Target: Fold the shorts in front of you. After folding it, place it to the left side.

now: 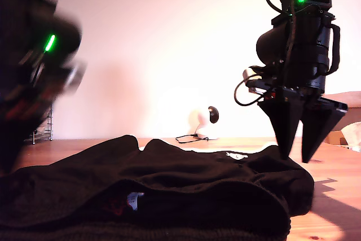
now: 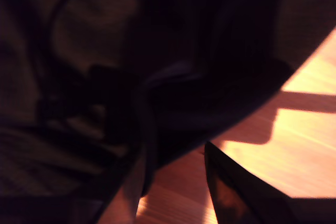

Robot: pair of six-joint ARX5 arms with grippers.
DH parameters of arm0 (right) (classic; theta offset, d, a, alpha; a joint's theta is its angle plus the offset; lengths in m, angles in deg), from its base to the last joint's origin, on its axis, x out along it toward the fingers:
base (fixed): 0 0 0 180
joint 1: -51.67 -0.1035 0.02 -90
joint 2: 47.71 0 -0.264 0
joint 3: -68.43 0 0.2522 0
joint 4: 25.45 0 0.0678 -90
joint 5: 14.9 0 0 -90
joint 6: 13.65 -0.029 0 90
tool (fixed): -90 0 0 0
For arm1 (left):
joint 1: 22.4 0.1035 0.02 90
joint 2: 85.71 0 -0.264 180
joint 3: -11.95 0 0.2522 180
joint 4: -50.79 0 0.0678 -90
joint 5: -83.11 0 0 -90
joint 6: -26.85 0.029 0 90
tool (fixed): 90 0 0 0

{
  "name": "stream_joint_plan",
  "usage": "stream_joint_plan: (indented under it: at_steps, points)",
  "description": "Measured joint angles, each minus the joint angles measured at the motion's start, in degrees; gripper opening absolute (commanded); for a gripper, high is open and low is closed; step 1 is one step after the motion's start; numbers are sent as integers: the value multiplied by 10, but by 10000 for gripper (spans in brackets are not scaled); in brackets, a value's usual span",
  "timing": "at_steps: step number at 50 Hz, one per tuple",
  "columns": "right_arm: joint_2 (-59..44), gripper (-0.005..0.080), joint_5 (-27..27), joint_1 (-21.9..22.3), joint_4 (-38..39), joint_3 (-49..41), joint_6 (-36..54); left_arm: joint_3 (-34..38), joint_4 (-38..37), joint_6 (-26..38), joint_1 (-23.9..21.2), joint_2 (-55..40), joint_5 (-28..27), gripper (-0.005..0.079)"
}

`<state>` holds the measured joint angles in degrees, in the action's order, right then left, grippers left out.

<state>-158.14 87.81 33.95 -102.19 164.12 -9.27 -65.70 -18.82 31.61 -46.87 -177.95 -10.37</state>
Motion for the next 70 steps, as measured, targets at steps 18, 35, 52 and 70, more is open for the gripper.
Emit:
stream_joint_plan:
  at_steps: [18, 35, 52, 70]
  points:
    - [0, 324, 137, 0, 8, 0, 0, -12, 84, -2, 2, 16, -107, 129]
    - [0, 323, 197, 0, 43, 0, -16, -12, 149, -16, 1, 5, -224, 128]
    - [0, -16, 137, 0, 152, 14, -29, -12, 238, -66, -69, -79, -291, 128]
    - [0, -13, 137, 0, 175, 14, -28, -12, 321, -85, -174, -97, -293, 36]
